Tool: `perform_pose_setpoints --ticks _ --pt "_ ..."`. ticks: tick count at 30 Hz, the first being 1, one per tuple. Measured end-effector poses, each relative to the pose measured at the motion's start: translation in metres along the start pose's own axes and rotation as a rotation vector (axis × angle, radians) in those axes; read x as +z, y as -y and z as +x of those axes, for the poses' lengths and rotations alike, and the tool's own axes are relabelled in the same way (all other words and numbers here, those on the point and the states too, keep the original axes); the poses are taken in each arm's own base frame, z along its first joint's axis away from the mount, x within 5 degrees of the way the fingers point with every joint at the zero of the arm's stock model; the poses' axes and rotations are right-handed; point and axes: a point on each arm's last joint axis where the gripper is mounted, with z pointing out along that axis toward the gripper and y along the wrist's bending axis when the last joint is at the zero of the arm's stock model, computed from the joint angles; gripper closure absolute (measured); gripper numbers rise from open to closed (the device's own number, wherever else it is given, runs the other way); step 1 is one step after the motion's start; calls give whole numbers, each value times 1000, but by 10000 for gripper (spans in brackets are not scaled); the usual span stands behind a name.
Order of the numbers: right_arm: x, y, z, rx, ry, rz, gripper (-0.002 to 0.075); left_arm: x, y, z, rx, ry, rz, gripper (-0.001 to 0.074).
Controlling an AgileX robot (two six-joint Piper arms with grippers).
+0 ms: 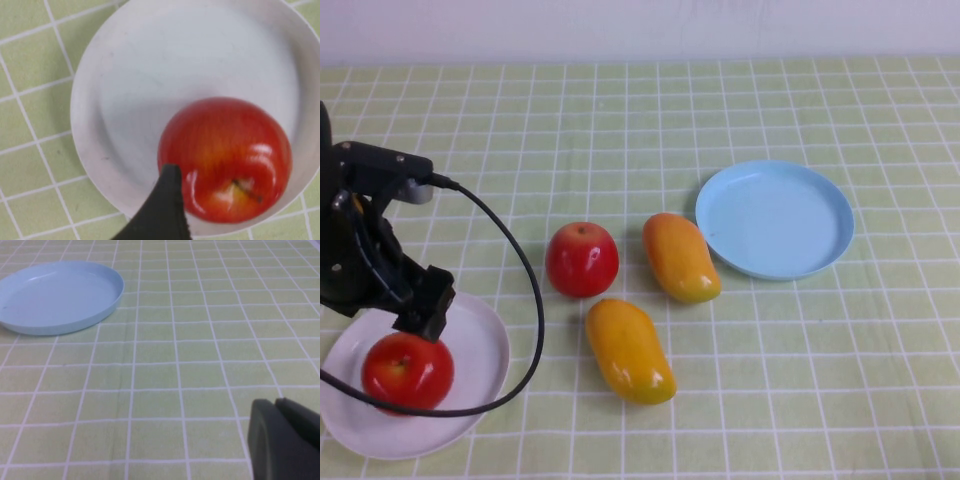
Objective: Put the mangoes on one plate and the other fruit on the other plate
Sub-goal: Put one type of fruit in the left plate
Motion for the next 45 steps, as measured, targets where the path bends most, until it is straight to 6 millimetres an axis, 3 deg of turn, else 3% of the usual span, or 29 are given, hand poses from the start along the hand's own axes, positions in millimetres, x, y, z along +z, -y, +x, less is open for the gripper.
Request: perform_pose_setpoints --ticks 8,15,25,35,45 --pt "0 0 0 0 0 0 742 0 3 -4 -41 45 37 66" --pt "0 0 0 1 0 0 742 -2 11 -17 -76 188 128 66" --pt "0 0 0 1 0 0 742 4 29 -35 37 317 243 66" --pt "0 0 0 1 0 0 742 28 63 -62 207 425 232 66" --pt "0 0 0 1 0 0 742 34 71 -102 192 384 272 66"
